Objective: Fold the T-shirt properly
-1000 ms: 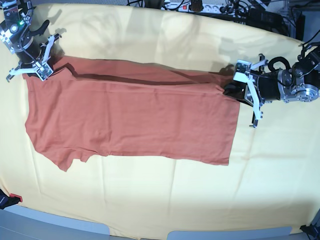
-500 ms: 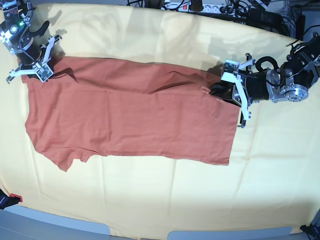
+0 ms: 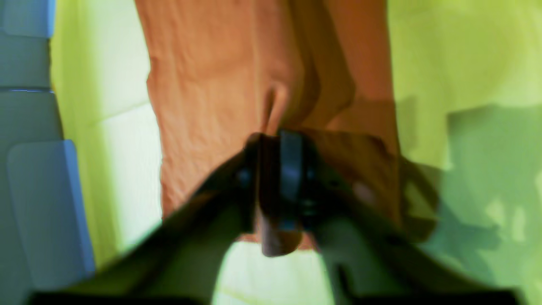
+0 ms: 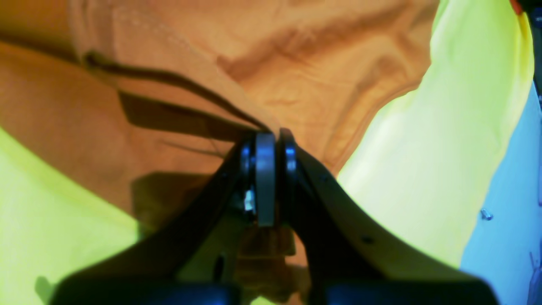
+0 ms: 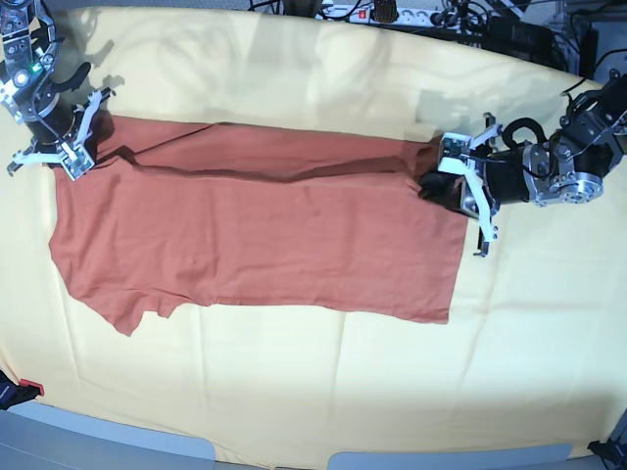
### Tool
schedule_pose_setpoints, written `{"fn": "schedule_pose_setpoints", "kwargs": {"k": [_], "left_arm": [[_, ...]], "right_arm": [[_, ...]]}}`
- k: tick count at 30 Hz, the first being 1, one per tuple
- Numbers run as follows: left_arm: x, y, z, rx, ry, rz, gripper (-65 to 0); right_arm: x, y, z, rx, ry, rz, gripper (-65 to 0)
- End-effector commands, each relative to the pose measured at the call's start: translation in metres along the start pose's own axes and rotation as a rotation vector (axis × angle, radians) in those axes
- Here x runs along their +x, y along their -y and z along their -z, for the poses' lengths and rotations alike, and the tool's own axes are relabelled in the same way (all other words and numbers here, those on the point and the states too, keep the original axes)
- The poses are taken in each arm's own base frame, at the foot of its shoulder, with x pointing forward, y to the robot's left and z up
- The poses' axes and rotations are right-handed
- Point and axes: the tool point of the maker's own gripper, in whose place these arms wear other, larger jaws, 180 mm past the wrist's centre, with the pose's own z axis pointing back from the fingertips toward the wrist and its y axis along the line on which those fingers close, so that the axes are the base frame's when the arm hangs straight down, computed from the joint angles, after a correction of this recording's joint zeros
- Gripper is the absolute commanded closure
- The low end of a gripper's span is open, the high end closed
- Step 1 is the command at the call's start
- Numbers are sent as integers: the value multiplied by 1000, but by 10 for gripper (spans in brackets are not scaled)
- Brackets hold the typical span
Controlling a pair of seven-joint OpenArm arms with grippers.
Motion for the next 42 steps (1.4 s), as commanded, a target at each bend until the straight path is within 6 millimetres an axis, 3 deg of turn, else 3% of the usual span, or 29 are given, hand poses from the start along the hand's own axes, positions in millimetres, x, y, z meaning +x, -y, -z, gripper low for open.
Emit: {"fn": "schedule_pose_setpoints", "kwargs": {"k": [1,4,6,10,15,17,21,25,31,36,42], "left_arm": [[2,-15,-6,53,10,12,-228],[2,-19,-6,67,7,16,-369],[0,-18,-6,68,0,16,-384],[-4,-17,-8,61,-26,17,-383],[-7,15,-17,-119,-24,23,-369],[-2,16,-21,-126,12,21,-369],[-6,17,-26,-131,0,24,-369],[-11,17,-28,-134,-21,26,-369],[-14,18,-29,-136,-30,21,-369],[-25,19,-29,-138,-54,0,-369],[-40,20,-30,-140,-81,-35,-369]], "right_arm": [[10,13,-2,-34,35,-5,-67],[12,20,-2,-65,38,8,-283],[12,18,-2,-55,36,2,-342],[5,2,-2,31,-13,-52,-343],[-7,-18,-16,151,-118,-130,-343],[-6,-26,-23,181,-121,-159,-343],[0,-23,-29,156,-124,-178,-343],[-11,-20,-31,146,-186,-187,-343],[-37,-39,-39,210,-244,-204,-343],[-49,-23,-32,116,-243,-225,-343],[-60,-22,-27,118,-247,-219,-343]]}}
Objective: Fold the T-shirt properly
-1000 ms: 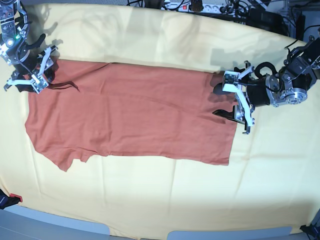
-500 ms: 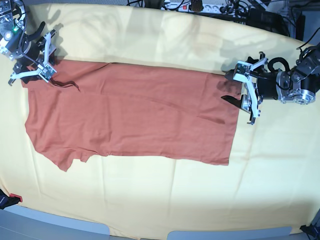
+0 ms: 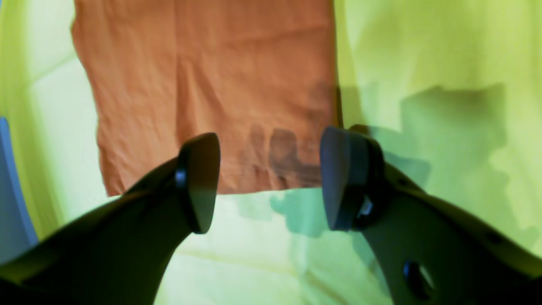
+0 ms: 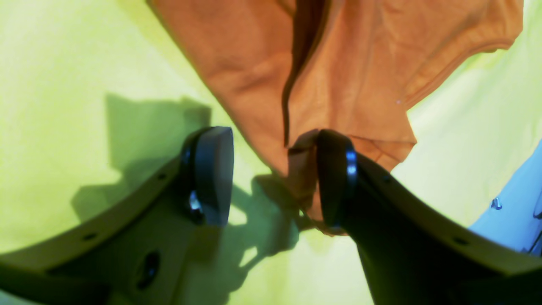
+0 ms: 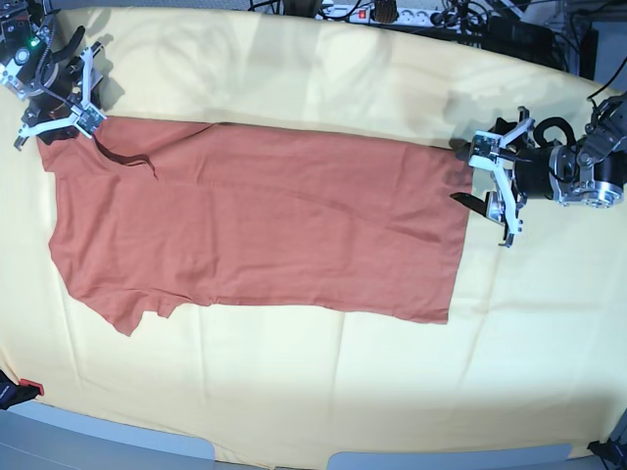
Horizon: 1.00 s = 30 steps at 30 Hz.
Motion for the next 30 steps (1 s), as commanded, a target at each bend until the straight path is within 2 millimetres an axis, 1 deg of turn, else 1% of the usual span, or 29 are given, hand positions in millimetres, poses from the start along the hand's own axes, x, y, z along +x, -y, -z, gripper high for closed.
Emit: {"fn": "schedule_pose_setpoints", "kwargs": {"k": [1,3,5,7,10,15,18,25,28,30], "left_arm": [[1,-11,-8,31,14,6,-369],[4,-10,-6,30,33,2,-369],[5,-11,-5,32,39,2,-369],[7,-11,-5,33,46,2,-369],[7,-11,-5,33,46,2,-369],[7,-11,-5,33,48,1,-369],[14,-11,-5,32,87,-3,-376],[13,-8,-3,26,76,12,-378],[11,1,2,-3,65,25,-378],[11,19,9,-54,56,41,-378]], "right_arm": [[-5,10,1,-31,-9,1,-343],[-11,9,5,-24,-9,16,-342],[-17,13,9,-35,-24,8,-338],[-19,18,10,-53,-38,-7,-309],[-18,18,10,-52,-34,-3,-270],[-17,13,10,-21,-29,-9,-270],[-16,11,10,-12,-21,3,-274],[-19,12,10,-14,-38,4,-274],[-17,12,10,-15,-34,2,-274],[-17,11,10,-15,-34,2,-274]]}}
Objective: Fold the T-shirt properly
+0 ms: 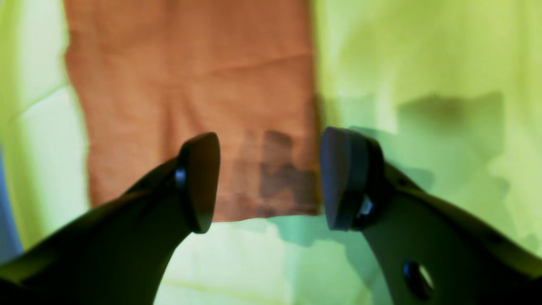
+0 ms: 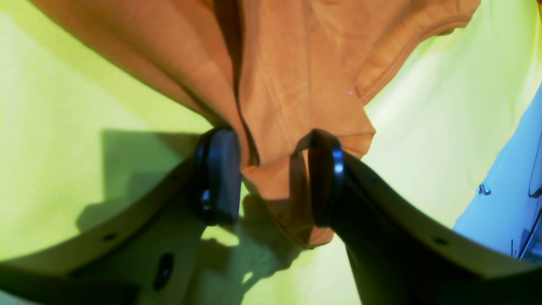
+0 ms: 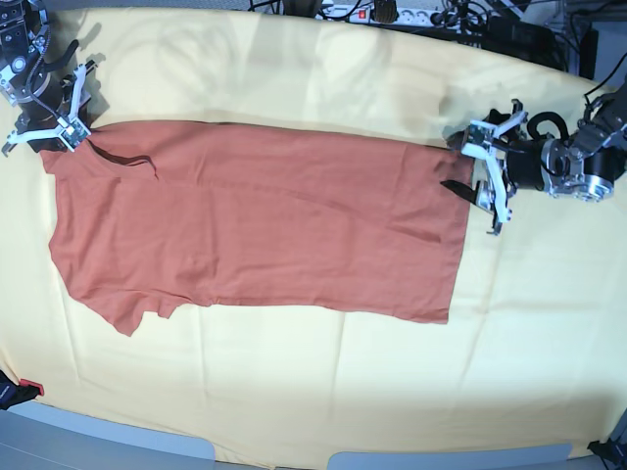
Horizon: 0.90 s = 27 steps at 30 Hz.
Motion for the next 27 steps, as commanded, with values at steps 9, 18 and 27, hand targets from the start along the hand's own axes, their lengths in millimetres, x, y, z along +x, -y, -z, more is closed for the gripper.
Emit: {"fn": "schedule_pose_setpoints", "kwargs": {"k": [9,18,27], "left_arm": [[-18,1,10,50,-125,110,-377],[-18,-21,5,99,-133,131,-377],[-39,-21,26,94,-134,26,-377]], "right_arm": [[-4,5,-3,-10,-23,-19,-274],[-3,3,-3,2,-18,0,-274],[-3,3,-3,2,-17,0,-274]]}}
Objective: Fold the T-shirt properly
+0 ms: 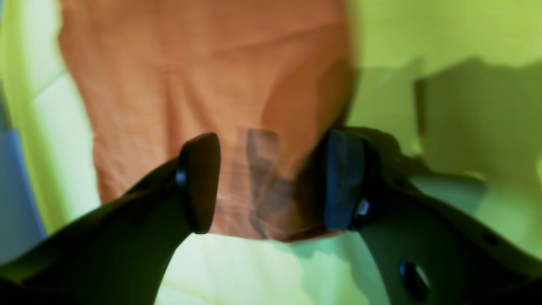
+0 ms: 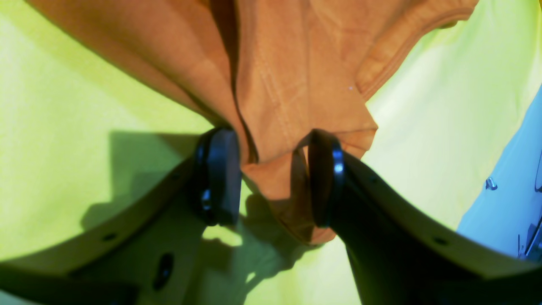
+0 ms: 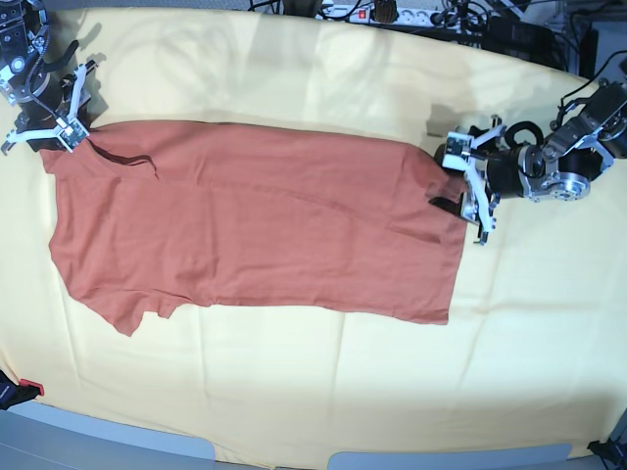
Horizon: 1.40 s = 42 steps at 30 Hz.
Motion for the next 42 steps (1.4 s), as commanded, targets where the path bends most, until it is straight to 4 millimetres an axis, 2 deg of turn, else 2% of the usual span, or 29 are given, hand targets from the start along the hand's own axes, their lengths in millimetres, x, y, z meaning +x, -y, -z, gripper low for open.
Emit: {"fn": "schedule_pose_setpoints", "kwargs": {"k": [1,3,4,6,7,9,12,16,19,21,27,34,37,42], "left_arm": [[-12,0,-3,-9,-52,13,-377],[-7,-1,-2,-6,-38,17,-349],[-5,-3,-2,-1,-33,24,-283],[-2,-10,-5,12,-36,43,-79],[-1,-13,-8,17,-37,52,0],[0,-22,-14,36,-41,71,0],[0,-35,-27,63,-36,63,0],[0,-47,-41,83,-25,31,0],[5,-40,-44,38,9,-16,0],[10,-28,-44,-27,36,-41,0],[22,-27,-50,-31,84,-79,0],[41,-20,-72,-46,130,-88,0],[49,-12,-81,-66,138,-83,0],[59,17,-89,-138,144,-85,0]], "right_arm": [[-3,5,-2,-9,-19,-18,-274],[-3,5,-2,-10,-18,-18,-274],[-3,5,-2,-10,-18,-18,-274],[-3,6,-2,-13,-18,-17,-270],[-3,7,-3,-21,-18,-11,-259],[-3,9,-3,-34,-16,-4,-178],[-5,10,-3,-37,-25,-6,-5],[-4,10,-3,-36,-25,-7,0],[-7,7,-5,-19,-57,-25,0],[-9,7,-7,-16,-87,-31,0],[-22,2,-17,28,-158,-42,0],[-24,-27,-38,92,-186,-115,0],[-28,-37,-46,112,-211,-138,0],[-39,-52,-54,146,-248,-150,0]]}}
